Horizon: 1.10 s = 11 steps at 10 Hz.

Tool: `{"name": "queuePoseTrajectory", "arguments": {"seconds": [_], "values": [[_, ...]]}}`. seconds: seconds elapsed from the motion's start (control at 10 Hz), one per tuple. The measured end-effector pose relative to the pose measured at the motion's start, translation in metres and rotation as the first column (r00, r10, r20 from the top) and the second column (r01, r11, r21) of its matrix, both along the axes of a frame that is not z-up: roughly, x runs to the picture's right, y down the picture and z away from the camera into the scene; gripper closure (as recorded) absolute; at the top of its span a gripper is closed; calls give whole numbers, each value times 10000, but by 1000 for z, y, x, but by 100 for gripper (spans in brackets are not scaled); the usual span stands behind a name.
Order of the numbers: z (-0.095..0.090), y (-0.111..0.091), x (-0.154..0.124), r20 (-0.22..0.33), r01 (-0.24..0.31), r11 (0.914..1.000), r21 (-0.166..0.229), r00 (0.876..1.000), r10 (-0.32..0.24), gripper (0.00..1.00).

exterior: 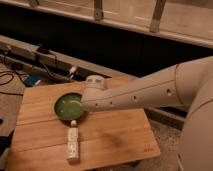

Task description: Place the bottle in the ceramic bowl

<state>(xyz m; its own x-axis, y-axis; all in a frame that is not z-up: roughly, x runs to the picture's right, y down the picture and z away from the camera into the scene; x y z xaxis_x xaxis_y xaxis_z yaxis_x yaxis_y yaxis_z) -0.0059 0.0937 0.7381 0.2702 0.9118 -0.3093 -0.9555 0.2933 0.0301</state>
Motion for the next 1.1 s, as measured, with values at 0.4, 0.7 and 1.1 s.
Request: {"name": "queuePoseTrajectory", "arguments": {"seconds": [0.4,0.7,1.1], "values": [[-3,-2,-6,476,489,9987,159,9976,-496,20],[3,-23,-55,1650,1790,9828,453,9690,-1841,20],[13,-41,-134,2504,3588,9323,451,8994,-3583,20]]}}
